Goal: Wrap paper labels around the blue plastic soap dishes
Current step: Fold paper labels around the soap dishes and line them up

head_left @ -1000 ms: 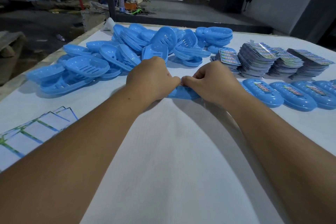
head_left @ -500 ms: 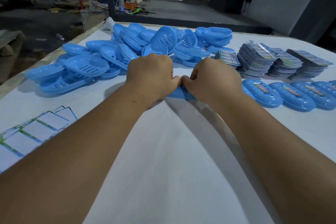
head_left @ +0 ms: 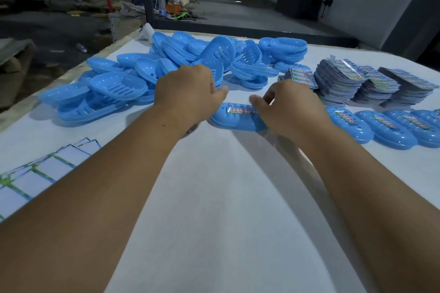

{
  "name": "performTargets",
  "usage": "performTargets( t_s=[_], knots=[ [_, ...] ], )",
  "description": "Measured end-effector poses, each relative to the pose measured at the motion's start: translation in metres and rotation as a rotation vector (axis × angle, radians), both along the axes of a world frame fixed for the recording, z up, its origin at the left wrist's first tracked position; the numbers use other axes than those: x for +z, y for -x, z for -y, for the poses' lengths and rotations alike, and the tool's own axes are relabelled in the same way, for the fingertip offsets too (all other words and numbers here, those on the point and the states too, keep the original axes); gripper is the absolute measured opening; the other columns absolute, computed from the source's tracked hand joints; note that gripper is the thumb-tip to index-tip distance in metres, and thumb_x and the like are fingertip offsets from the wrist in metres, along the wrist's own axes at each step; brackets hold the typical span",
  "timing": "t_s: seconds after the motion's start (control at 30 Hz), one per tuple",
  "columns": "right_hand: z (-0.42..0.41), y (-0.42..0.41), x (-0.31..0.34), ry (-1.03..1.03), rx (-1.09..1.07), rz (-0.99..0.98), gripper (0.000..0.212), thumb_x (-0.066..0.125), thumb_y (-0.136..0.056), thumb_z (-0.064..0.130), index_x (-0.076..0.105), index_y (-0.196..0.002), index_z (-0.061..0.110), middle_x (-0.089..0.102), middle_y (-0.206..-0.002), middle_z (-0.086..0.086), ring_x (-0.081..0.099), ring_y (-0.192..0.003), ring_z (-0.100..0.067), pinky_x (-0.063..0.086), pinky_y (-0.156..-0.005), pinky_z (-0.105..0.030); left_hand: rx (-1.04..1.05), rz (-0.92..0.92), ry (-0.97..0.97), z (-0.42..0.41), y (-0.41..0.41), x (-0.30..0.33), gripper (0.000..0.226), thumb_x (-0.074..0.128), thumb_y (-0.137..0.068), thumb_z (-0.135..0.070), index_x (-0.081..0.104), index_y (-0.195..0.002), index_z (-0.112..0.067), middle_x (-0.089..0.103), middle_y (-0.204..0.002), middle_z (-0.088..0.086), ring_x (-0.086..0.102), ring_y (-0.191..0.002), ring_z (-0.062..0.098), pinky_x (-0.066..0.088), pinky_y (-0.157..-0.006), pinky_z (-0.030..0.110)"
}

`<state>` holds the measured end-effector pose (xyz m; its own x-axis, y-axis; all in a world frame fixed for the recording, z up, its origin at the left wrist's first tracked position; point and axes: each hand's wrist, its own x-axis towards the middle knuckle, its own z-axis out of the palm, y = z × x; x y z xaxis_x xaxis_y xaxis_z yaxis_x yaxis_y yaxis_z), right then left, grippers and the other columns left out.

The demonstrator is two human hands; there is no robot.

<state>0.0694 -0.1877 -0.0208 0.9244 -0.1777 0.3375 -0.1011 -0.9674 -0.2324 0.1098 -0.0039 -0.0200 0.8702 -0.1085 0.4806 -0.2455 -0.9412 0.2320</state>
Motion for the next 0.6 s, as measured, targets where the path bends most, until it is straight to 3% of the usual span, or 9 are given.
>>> performTargets(
  t_s=[0.1,0.2,0.3,0.43,0.6],
  knots=[
    [0.009,0.000,0.002,-0.085,0.108,0.063,0.030,0.049,-0.099,0.035,0.058,-0.075,0.019,0.063,-0.078,0.000,0.056,-0.078,-0.028,0.042,-0.064,-0.036,0.025,0.025,0.073,-0.005,-0.004,-0.002,0.035,0.054,-0.094,-0.056,0.062,-0.079,-0.024,0.047,-0.065,-0.007,0.048,-0.066,0.019,0.033,-0.061,0.032],
    [0.009,0.004,0.002,-0.216,0.266,0.067,0.018,0.056,-0.098,0.034,0.070,-0.103,0.024,0.068,-0.094,0.011,0.062,-0.089,-0.017,0.048,-0.080,-0.032,0.018,0.041,0.090,-0.004,-0.005,-0.004,0.036,0.053,-0.095,-0.054,0.063,-0.081,-0.022,0.048,-0.065,-0.007,0.042,-0.058,0.015,0.030,-0.058,0.030],
    [-0.001,0.009,-0.004,-0.234,0.417,-0.037,0.043,0.066,-0.092,0.045,0.063,-0.131,0.027,0.066,-0.121,0.013,0.060,-0.110,-0.009,0.045,-0.092,-0.024,0.009,0.039,0.106,-0.002,-0.005,-0.004,0.035,0.054,-0.095,-0.053,0.063,-0.079,-0.023,0.050,-0.065,-0.007,0.041,-0.056,0.009,0.025,-0.050,0.028],
    [-0.013,0.011,-0.007,-0.176,0.500,-0.061,0.055,0.070,-0.086,0.041,0.057,-0.139,0.031,0.062,-0.135,0.016,0.054,-0.118,-0.003,0.033,-0.086,-0.013,0.004,0.036,0.128,-0.002,-0.004,-0.004,0.034,0.055,-0.094,-0.053,0.061,-0.077,-0.024,0.052,-0.066,-0.009,0.042,-0.057,0.007,0.025,-0.050,0.027],
    [-0.012,0.010,-0.003,-0.004,0.371,-0.047,0.058,0.064,-0.080,0.064,0.058,-0.133,0.042,0.061,-0.124,0.012,0.058,-0.110,-0.017,0.048,-0.089,-0.035,0.001,0.026,0.118,-0.002,-0.006,-0.005,0.033,0.055,-0.093,-0.055,0.061,-0.078,-0.026,0.050,-0.065,-0.010,0.041,-0.057,0.006,0.024,-0.049,0.024]
  ],
)
